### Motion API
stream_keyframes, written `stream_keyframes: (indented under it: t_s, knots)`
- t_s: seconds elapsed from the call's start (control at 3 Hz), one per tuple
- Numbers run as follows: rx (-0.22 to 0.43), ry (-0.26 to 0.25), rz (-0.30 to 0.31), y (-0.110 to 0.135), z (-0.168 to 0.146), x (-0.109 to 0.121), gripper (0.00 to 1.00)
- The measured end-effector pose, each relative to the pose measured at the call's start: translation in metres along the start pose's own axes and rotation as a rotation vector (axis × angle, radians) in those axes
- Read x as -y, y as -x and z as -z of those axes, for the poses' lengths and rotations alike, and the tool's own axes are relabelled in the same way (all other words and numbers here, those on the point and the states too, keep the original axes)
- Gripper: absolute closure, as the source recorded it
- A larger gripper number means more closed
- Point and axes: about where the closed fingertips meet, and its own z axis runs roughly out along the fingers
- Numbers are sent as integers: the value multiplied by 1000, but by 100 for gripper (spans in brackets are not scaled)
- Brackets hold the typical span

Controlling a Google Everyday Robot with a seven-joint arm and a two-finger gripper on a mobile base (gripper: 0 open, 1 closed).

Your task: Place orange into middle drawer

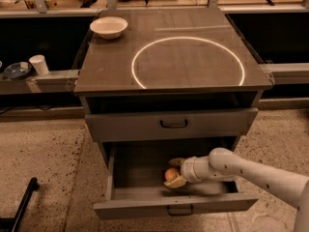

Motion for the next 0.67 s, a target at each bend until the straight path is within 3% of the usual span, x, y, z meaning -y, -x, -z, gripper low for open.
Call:
stream_keyframes:
  t_s: [0.67]
  knots:
    - [0, 0, 0, 0, 0, 0, 0]
